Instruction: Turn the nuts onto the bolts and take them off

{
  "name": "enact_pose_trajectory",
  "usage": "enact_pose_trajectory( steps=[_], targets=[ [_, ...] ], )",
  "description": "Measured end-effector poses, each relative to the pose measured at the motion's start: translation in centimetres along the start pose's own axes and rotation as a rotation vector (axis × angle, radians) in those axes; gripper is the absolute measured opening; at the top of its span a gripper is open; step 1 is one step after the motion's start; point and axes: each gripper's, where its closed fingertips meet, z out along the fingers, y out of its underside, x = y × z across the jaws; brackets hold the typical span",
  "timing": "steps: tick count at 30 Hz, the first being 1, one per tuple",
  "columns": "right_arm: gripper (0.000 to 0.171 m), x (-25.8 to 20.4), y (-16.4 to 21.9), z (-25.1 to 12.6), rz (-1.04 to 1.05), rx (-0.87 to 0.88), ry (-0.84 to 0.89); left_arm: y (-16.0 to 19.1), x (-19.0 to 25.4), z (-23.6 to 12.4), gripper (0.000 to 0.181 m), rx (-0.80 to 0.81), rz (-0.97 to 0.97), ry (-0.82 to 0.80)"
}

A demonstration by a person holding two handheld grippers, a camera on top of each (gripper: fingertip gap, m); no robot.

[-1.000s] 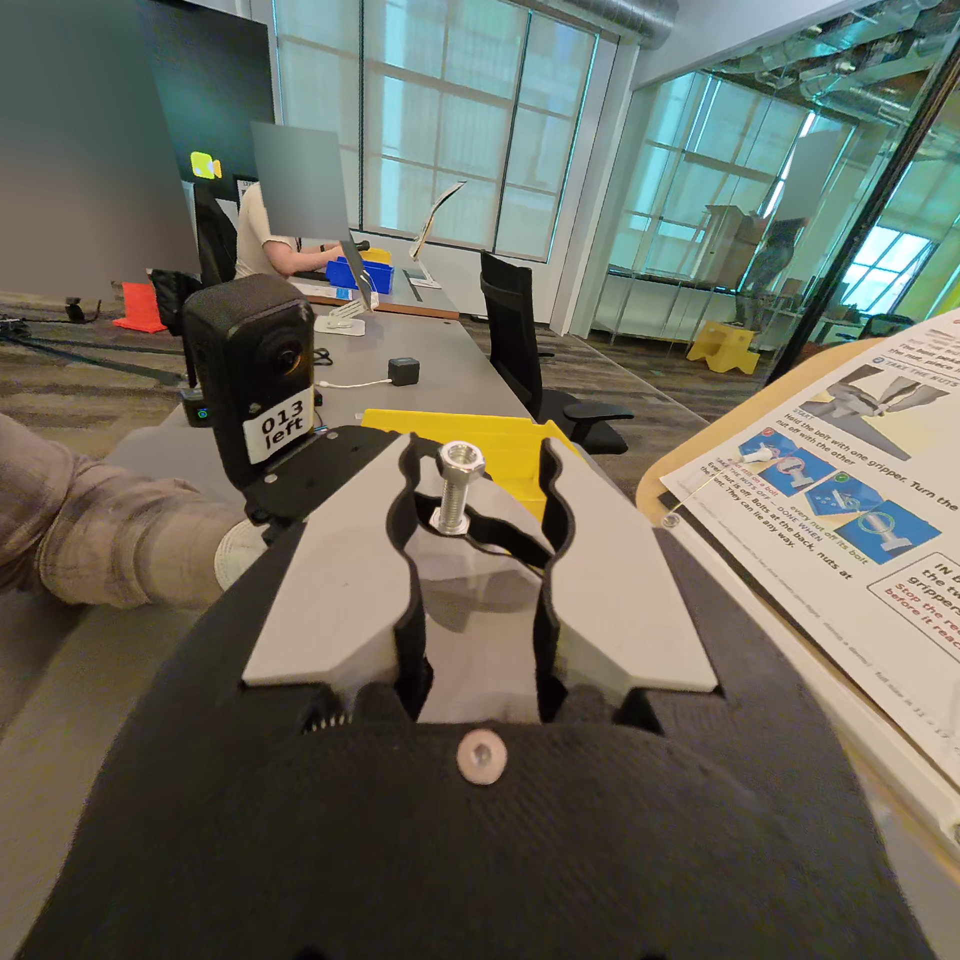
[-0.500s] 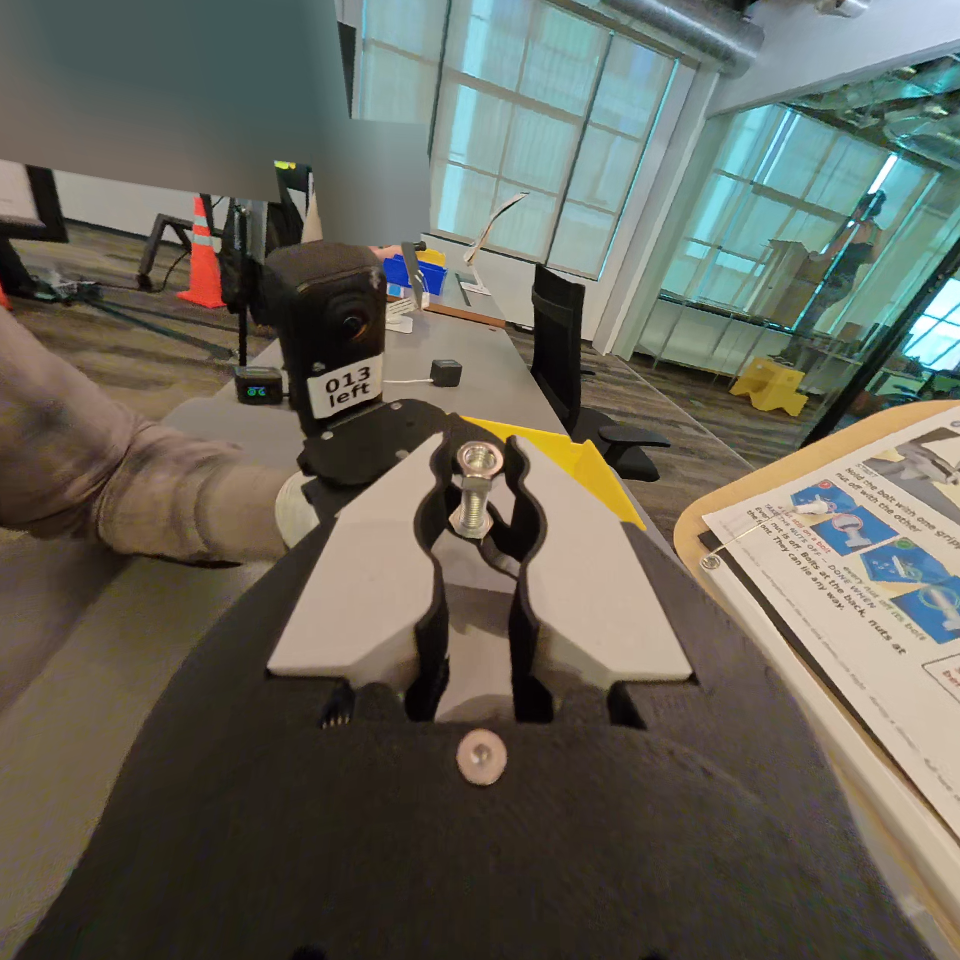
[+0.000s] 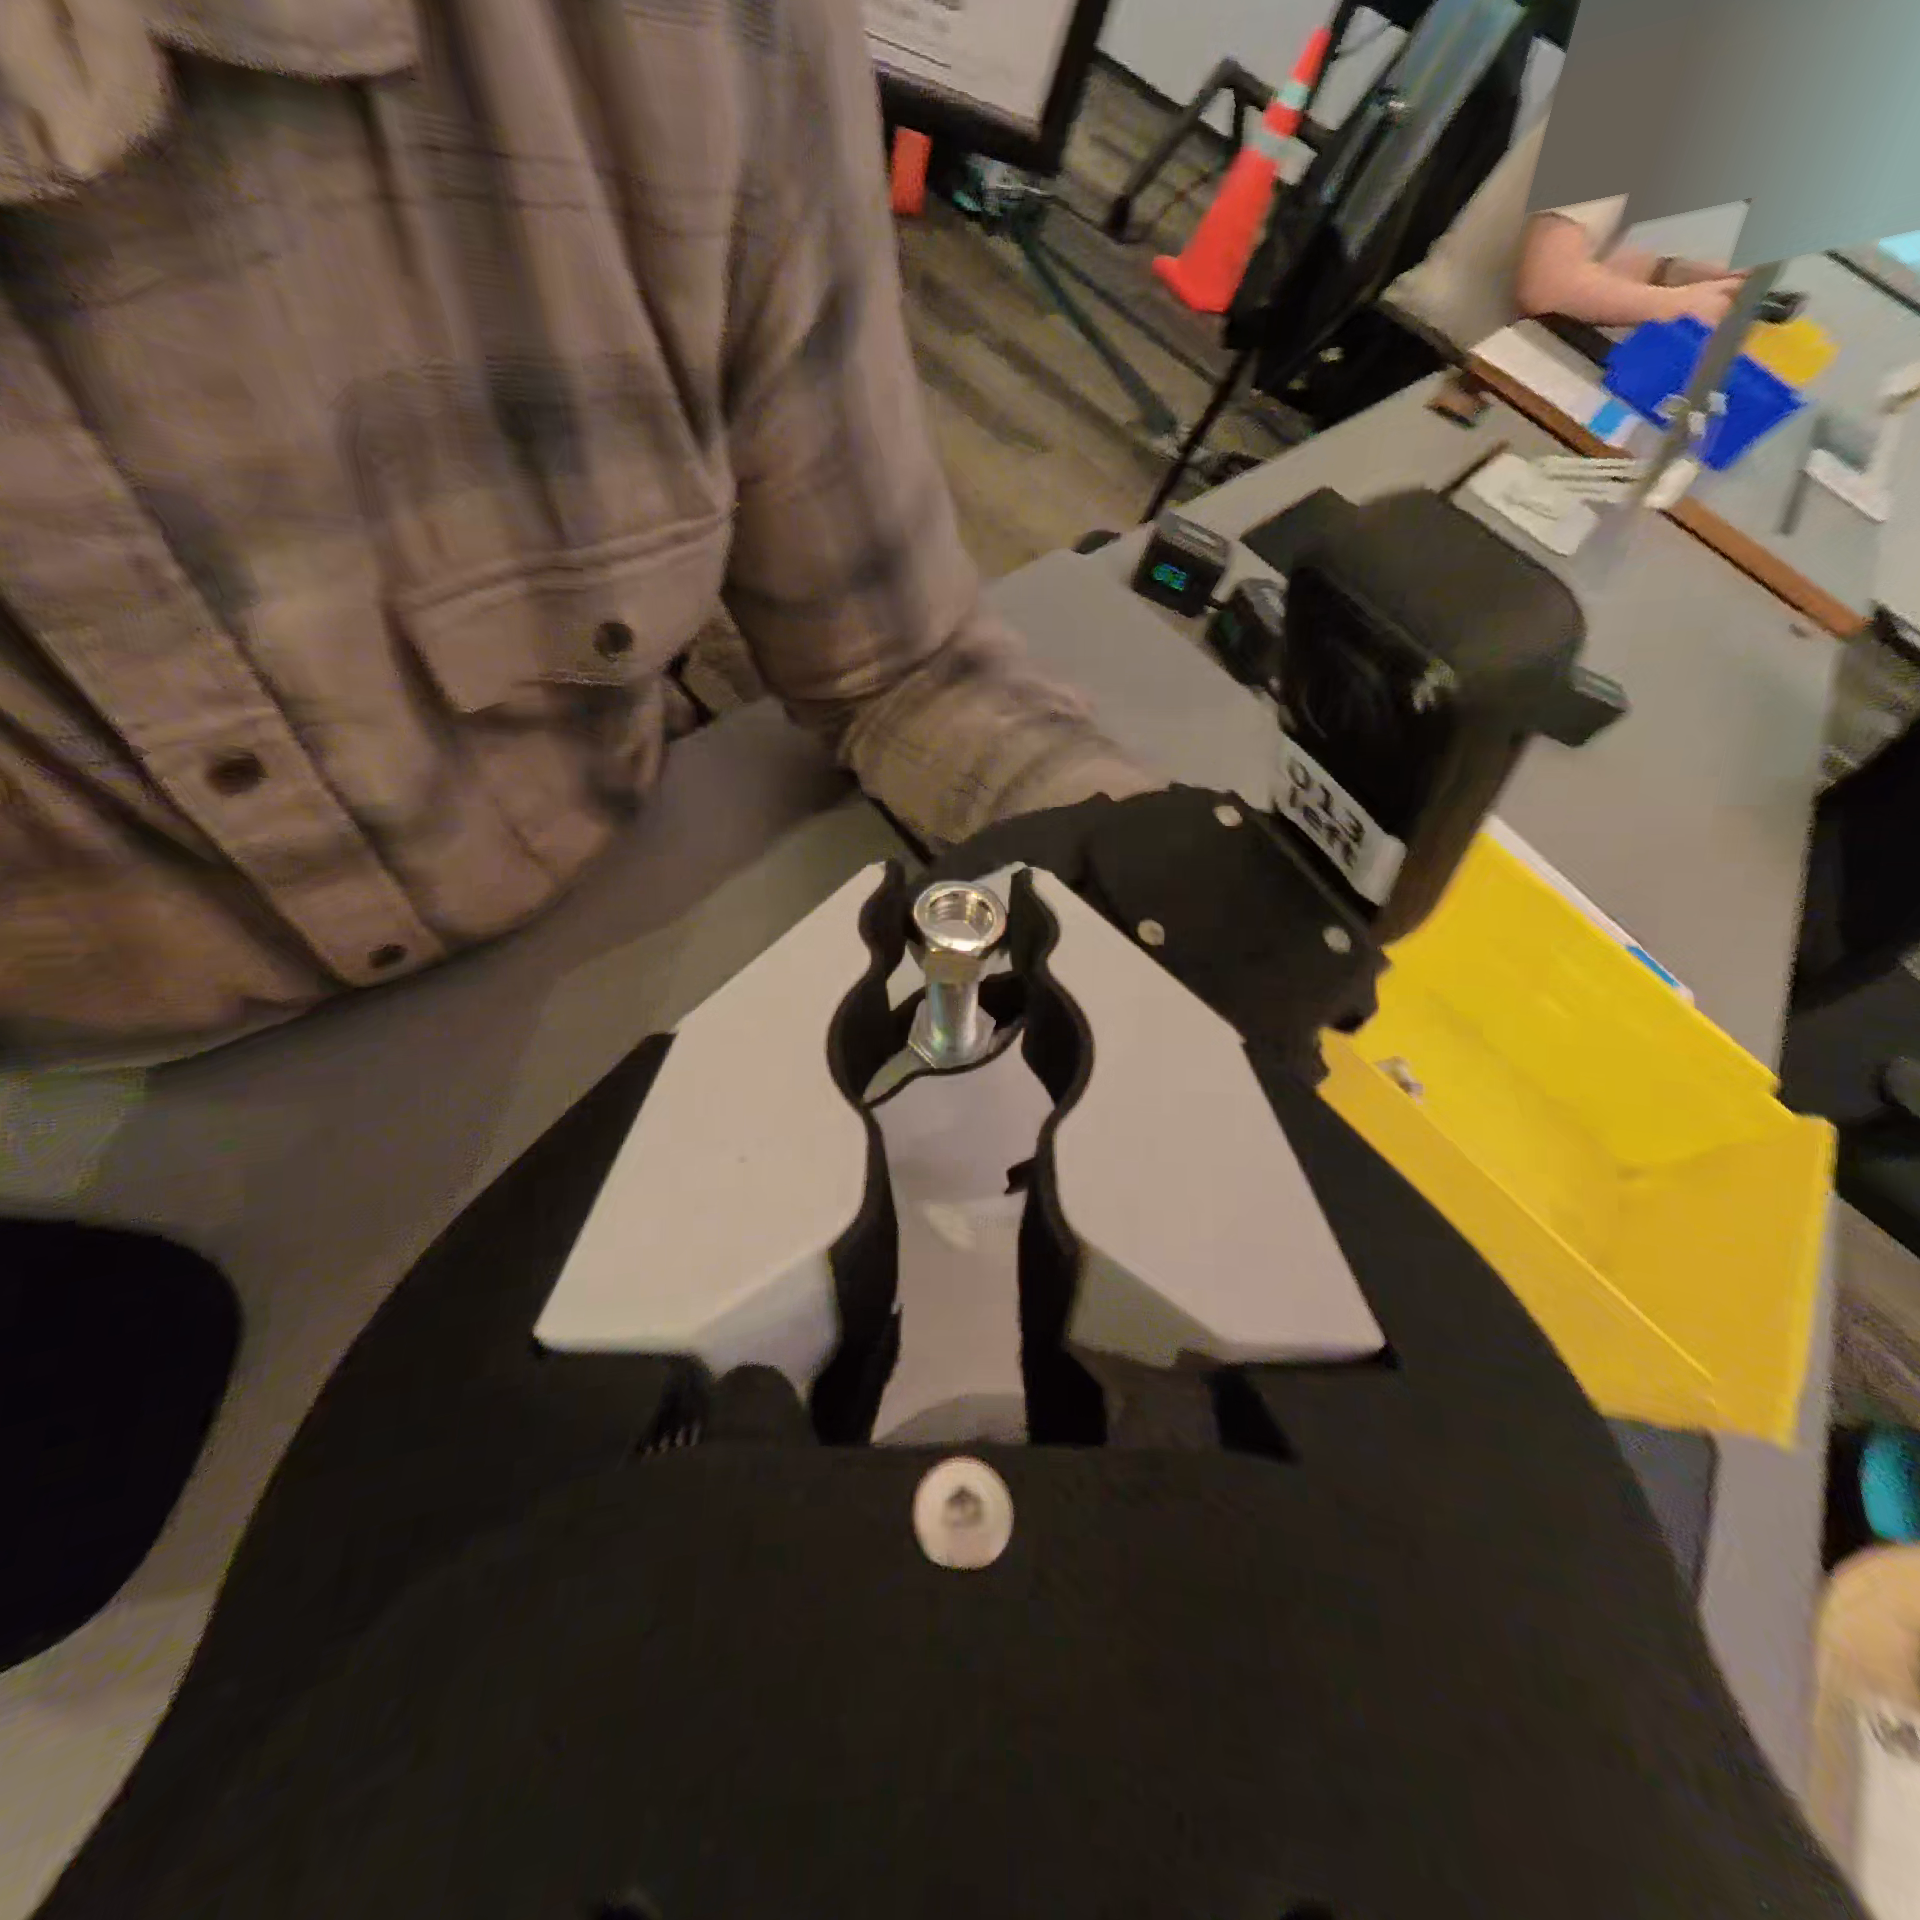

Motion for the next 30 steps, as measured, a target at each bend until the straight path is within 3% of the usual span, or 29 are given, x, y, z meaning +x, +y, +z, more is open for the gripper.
enact_pose_trajectory(
  steps=[5, 7, 10, 14, 17, 19, 21, 23, 30],
  targets=[
    [0.019, -4.0, -2.6, 1.0, -0.022, 0.035, -0.277, -0.6, 3.9, 2.0, 0.01, 0.048, 0.004, 0.228],
    [0.019, -4.2, -3.8, 0.0, -0.02, 0.089, -0.25, 0.3, 3.0, 1.9, 0.011, 0.011, -0.007, 0.185],
    [0.018, -3.2, -3.0, -4.1, 0.025, 0.084, -0.022, 0.5, 1.1, 0.4, 0.011, 0.031, -0.023, 0.096],
    [0.018, -2.2, 4.7, -13.8, 0.237, -0.148, 0.474, 0.4, -1.3, -1.1, 0.01, 0.026, -0.004, -0.057],
    [0.018, -5.8, 13.3, -21.6, 0.45, -0.48, 0.751, 0.5, -2.6, -1.4, 0.01, 0.015, 0.006, -0.131],
    [0.018, -9.2, 18.7, -25.7, 0.587, -0.696, 0.847, 0.4, -3.1, -1.4, 0.01, 0.018, 0.002, -0.157],
    [0.018, -12.8, 23.7, -28.4, 0.725, -0.907, 0.865, 0.9, -3.2, -1.1, 0.01, -0.011, 0.005, -0.165],
    [0.018, -15.6, 27.8, -28.5, 0.813, -1.04, 0.781, 1.9, -3.5, -0.7, 0.01, -0.062, 0.012, -0.188],
    [0.018, -18.8, 36.1, -26.8, 1.005, -1.098, 0.594, 3.5, -3.8, 0.5, 0.01, -0.132, 0.011, -0.195]
  ],
)
